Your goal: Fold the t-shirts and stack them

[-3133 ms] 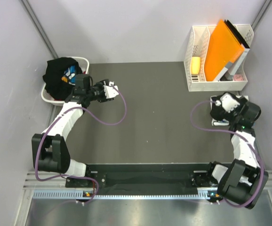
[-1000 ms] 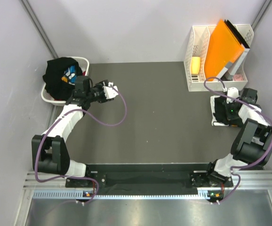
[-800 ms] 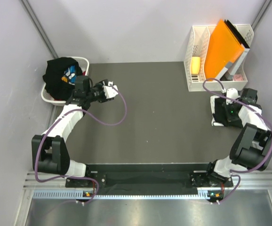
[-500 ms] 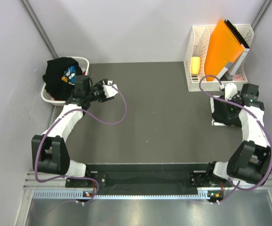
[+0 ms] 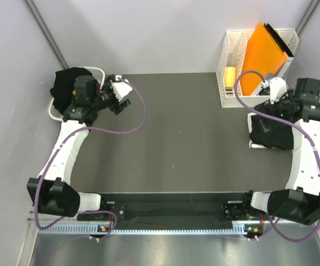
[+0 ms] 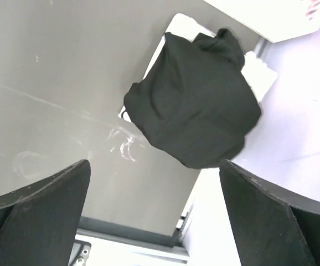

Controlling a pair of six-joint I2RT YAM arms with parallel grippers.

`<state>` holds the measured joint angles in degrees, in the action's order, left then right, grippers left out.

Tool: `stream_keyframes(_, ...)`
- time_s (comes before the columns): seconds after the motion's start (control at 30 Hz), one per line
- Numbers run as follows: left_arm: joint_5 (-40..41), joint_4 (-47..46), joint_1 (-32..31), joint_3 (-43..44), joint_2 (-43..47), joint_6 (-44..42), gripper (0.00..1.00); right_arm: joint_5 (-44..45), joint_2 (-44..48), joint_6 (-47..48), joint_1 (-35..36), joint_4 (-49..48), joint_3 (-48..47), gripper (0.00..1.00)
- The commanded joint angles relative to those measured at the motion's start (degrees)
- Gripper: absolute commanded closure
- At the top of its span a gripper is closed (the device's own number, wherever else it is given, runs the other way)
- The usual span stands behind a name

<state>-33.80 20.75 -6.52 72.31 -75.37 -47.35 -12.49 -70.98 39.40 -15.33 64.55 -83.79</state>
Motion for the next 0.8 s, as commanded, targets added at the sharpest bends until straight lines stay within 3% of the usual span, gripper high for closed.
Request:
stream_keyframes(0.0,5.05,13.24,0.11,9.31,2.51,13.50,0.15,-0.61,-2.83,-2.12,0.57,12.40,-11.45,0.00)
stream_keyframes(0.13,11.81,21.77,0.11,14.69,1.72,15.71,0.11,-0.34,-5.74,-3.71,0.48,18.93,-18.07,0.00)
stream_keyframes(0.3,17.01,26.96,0.20,18.21,2.07,17.20,0.06,0.80,-4.44,-6.34,0.57,18.07,-23.25,0.00)
stream_keyframes(0.5,24.20,21.62,0.20,16.47,4.79,28.61,0.01,-2.44,-2.77,-9.69,0.57,16.92,-27.13,0.00)
stream_keyframes(0.77,31.42,14.93,0.28,14.26,7.96,33.29,0.01,-5.96,-0.12,-12.24,0.74,13.67,-27.57,0.00)
